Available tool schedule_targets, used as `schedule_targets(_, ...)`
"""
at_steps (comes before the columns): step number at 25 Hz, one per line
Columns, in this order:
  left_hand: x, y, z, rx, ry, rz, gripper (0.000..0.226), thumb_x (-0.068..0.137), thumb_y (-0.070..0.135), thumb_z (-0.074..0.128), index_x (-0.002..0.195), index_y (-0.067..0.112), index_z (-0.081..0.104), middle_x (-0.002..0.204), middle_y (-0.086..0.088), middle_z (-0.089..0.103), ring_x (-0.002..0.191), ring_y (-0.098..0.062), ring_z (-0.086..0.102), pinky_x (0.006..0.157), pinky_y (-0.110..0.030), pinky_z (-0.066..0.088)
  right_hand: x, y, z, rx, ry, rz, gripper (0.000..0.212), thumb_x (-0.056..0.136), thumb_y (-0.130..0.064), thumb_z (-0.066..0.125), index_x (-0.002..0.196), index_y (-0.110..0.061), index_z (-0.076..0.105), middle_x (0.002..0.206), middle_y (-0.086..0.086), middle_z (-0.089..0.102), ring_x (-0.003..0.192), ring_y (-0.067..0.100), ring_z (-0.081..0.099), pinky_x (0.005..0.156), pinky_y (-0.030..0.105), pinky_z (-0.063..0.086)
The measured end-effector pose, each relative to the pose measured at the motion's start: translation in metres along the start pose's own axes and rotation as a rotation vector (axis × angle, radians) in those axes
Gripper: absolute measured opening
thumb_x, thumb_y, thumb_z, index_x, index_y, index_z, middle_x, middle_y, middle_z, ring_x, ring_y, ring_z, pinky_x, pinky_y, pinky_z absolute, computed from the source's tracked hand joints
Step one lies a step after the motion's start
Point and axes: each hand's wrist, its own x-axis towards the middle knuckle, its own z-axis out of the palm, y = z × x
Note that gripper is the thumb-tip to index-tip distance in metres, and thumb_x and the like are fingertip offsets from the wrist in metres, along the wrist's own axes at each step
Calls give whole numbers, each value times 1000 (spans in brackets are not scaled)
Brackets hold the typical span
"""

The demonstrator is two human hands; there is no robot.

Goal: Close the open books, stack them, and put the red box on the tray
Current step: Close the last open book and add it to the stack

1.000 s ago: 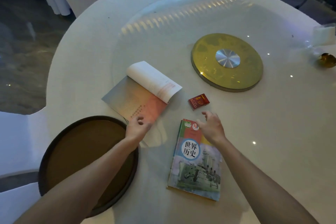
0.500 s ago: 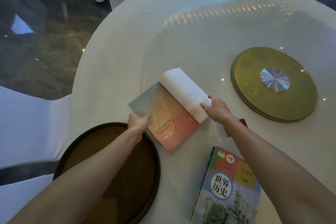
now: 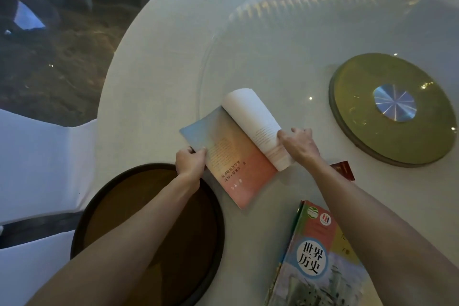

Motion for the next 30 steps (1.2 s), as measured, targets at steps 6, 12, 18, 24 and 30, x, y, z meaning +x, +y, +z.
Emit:
schedule_targets(6,-26,19,3,-226,-111,3,12,100,20,54,100,10,61,100,-13,72,89,-27,74,70,-41,65,-29,7,2,316,-176,20,48,80,-52,61,105,-12,71,105,12,75,90,30,73,81,46,60)
schedule_targets(12,-65,27,8,-350,-211,-30,8,98,16,59,97,8,60,87,-12,70,71,-25,74,49,-31,59,-84,19,2,501,-338,-246,18,97,-10,68,111,-21,68,107,12,75,90,22,69,77,33,55)
schedule_targets(18,-100,18,17,-386,-298,-64,26,97,16,54,111,-5,62,106,-27,73,85,-35,77,62,-43,63,-145,36,28,-272,-193,-669,52,95,-30,63,146,-32,50,132,1,66,116,24,65,93,37,56)
schedule_targets(24,-139,9,5,-483,-472,-99,69,95,63,43,116,1,64,107,-22,74,95,-42,74,75,-49,63,-178,62,1,-305,304,-644,46,97,-8,49,135,-26,66,119,2,77,93,29,74,70,34,53)
schedule_targets(30,-141,-8,-2,-758,-532,-410,76,92,67,45,127,-1,43,118,-33,64,87,-45,74,75,-49,63,-209,122,-50,-58,385,-629,37,92,-8,55,118,-24,75,115,-5,77,89,28,74,73,46,60)
